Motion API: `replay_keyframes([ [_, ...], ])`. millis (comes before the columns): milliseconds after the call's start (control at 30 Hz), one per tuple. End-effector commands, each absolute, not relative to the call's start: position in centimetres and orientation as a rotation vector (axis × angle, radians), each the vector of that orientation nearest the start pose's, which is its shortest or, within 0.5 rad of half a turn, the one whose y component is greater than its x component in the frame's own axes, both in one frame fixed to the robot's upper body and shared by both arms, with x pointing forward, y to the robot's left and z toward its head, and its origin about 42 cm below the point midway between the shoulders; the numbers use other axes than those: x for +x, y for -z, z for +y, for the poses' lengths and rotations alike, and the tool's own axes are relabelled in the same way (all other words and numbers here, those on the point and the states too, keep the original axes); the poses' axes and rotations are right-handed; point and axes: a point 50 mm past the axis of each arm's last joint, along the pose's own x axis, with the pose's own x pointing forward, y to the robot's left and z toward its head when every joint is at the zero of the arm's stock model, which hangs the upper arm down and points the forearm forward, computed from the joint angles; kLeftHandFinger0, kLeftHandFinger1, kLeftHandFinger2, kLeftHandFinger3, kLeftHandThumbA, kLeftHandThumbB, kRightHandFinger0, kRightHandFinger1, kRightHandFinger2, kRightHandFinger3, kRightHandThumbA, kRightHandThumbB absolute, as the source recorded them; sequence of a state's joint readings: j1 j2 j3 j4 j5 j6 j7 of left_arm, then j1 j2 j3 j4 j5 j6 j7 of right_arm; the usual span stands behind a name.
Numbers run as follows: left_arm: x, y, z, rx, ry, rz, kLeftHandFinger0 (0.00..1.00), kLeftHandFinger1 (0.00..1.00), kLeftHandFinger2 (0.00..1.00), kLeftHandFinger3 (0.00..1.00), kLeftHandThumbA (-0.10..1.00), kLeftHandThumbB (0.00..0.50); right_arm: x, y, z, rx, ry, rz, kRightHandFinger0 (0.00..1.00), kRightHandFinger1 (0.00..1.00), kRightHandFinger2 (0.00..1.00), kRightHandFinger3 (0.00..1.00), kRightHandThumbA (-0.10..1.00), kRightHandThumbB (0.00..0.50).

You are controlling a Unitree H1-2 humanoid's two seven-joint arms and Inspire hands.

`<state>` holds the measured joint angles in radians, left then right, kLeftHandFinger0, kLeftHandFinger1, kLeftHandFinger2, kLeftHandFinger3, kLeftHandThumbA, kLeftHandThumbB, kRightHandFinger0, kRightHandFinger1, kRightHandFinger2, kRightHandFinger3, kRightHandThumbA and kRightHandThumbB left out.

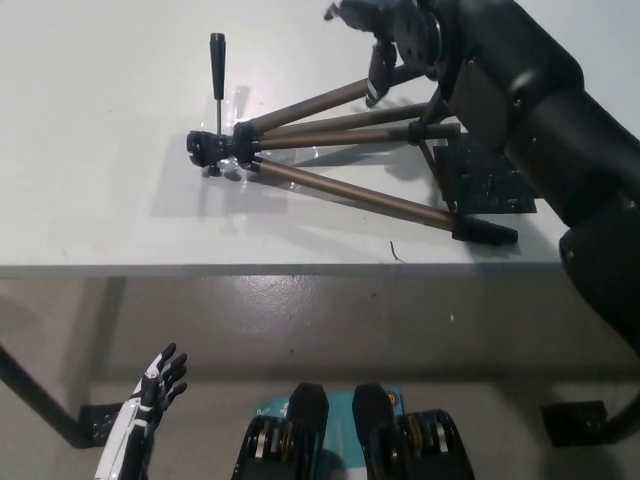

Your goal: A tripod lies near the right hand side of the table and the robot grab a leg of the tripod using its right hand and put it up right.

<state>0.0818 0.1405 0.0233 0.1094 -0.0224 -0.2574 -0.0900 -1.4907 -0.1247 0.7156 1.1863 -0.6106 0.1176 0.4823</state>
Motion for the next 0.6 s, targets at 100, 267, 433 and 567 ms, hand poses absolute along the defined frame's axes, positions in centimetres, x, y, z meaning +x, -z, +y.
replay_keyframes([
  [100,25.1,-7.4,26.9,0.128,0.092,-0.129,1.00,1.00,1.00,1.00,1.00,0.235,59.2,-41.5,-8.3,-1.628,-0.482,0.135,1.00,1.00,1.00,1.00,0.86,0.500],
  [267,25.5,-7.5,26.8,0.129,0.086,-0.144,1.00,1.00,1.00,1.00,1.00,0.217,59.5,-39.6,-10.1,-1.704,-0.473,0.236,1.00,1.00,1.00,1.00,0.87,0.500],
  [433,25.4,-7.6,26.8,0.126,0.087,-0.138,1.00,1.00,1.00,1.00,1.00,0.218,59.8,-37.2,-11.5,-1.680,-0.408,0.177,0.99,1.00,1.00,1.00,0.52,0.444],
  [567,25.5,-7.7,26.7,0.127,0.101,-0.146,1.00,1.00,1.00,1.00,1.00,0.193,59.7,-35.7,-12.8,-1.806,-0.204,-0.338,0.02,0.10,0.21,0.38,-0.10,0.308],
])
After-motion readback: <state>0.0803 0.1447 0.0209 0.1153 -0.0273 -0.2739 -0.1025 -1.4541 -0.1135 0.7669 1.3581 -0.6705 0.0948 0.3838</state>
